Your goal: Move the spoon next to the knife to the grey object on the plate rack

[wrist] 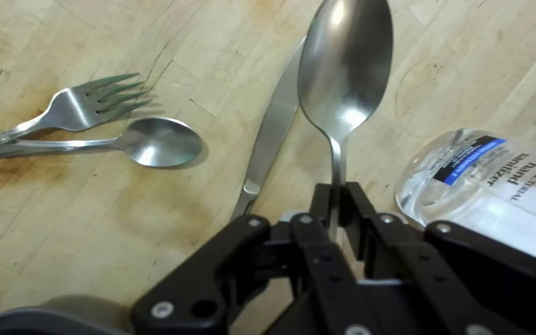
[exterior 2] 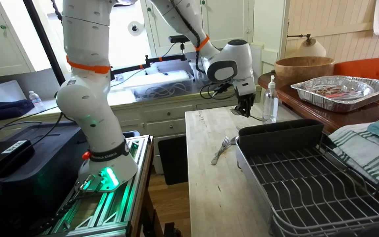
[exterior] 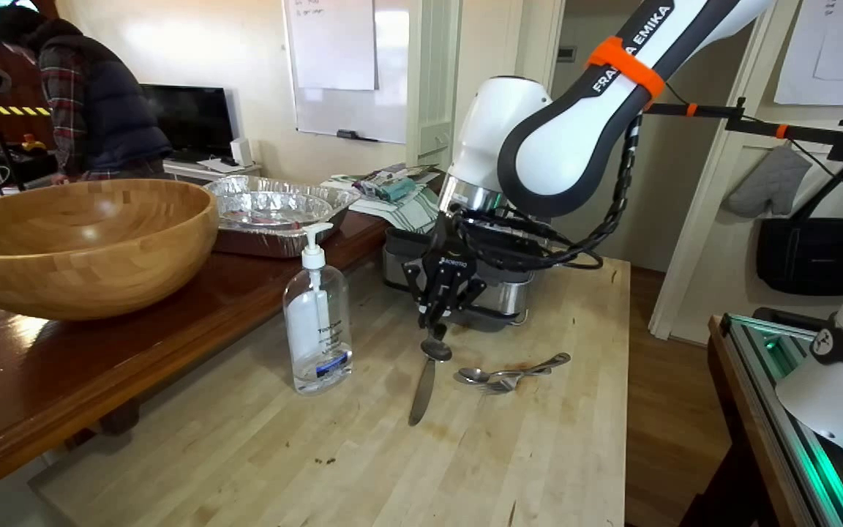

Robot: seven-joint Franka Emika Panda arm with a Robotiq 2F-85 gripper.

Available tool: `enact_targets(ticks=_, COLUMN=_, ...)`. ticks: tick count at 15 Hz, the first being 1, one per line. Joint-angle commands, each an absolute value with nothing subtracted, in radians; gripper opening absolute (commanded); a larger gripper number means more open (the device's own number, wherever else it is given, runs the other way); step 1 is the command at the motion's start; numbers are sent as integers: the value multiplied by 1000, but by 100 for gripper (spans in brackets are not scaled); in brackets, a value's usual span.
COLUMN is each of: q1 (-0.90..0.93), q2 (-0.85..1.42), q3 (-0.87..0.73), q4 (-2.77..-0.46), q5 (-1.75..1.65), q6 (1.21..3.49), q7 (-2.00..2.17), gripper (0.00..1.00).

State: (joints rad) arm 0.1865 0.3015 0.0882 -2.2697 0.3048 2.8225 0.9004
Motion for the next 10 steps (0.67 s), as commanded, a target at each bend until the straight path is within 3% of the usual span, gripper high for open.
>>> enact_targets(ticks=1, q1=221, q2=222, q3=51, q4=-2324, q5=234, q6=2834, q7=921, gripper=3)
enact_targets(ticks=10, q1=239, q2=82, q3=-29, q4=-2391, q5=-77, q6=2843, q7=1086, gripper=3)
